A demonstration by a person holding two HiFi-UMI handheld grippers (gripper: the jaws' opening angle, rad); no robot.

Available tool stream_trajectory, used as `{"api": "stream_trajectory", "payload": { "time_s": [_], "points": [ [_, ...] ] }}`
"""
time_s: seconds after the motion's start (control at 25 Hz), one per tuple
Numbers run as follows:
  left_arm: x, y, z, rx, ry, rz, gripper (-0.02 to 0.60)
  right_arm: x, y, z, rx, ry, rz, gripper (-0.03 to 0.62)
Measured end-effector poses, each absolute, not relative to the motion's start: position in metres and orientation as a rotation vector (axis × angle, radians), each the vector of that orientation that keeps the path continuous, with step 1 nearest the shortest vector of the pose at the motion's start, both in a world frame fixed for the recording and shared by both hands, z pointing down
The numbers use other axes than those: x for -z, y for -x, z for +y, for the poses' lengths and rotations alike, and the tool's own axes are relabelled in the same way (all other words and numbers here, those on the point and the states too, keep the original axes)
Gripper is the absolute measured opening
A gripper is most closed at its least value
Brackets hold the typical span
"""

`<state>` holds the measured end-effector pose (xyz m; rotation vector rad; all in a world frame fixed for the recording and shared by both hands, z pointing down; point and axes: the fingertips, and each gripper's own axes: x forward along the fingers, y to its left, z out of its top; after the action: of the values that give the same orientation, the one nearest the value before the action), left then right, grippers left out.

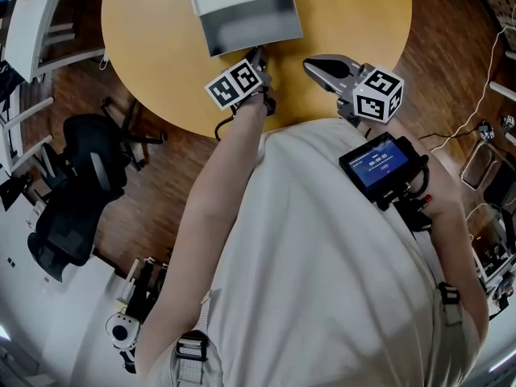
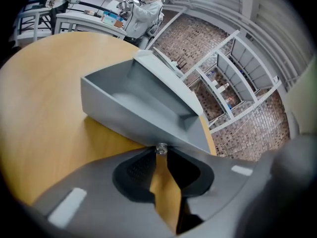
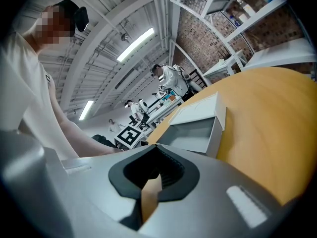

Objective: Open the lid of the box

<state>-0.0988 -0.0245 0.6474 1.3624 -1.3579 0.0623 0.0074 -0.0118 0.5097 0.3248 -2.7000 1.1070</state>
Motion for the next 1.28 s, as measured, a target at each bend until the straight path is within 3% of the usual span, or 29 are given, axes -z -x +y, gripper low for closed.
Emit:
{"api": "stream_trajectory", "payload": {
  "time_s": [0.2, 0.36, 0.52, 0.72, 0.92, 1.04, 1.28],
  "points": [
    [-0.647, 0.102, -0.029, -0.051, -1.388, -1.349, 0.071, -0.511, -0.010, -0.007, -1.090, -0.319, -2.709, 0.002],
    [-0.638, 0.093, -0.023, -0.034, -1.413, -1.295, 0.153, -0.503, -0.013, 0.005, -1.067, -0.301, -2.715, 0.002],
    [-0.612, 0.078, -0.008, -0.030, -1.480, -1.297, 0.166, -0.488, -0.025, 0.015, -1.011, -0.282, -2.736, 0.002],
    [-0.569, 0.095, 0.007, -0.046, -1.656, -1.345, 0.089, -0.485, -0.019, 0.007, -0.970, -0.260, -2.760, 0.002],
    [-0.516, 0.122, 0.021, -0.074, -1.845, -1.437, 0.066, -0.475, -0.004, 0.002, -0.927, -0.217, -2.794, 0.002],
    [-0.488, 0.130, 0.022, -0.114, -1.952, -1.512, 0.004, -0.466, 0.003, -0.004, -0.892, -0.197, -2.818, 0.002],
    [-0.442, 0.128, 0.017, -0.157, -2.148, -1.565, 0.000, -0.446, 0.017, -0.014, -0.826, -0.181, -2.862, 0.002]
  ]
}}
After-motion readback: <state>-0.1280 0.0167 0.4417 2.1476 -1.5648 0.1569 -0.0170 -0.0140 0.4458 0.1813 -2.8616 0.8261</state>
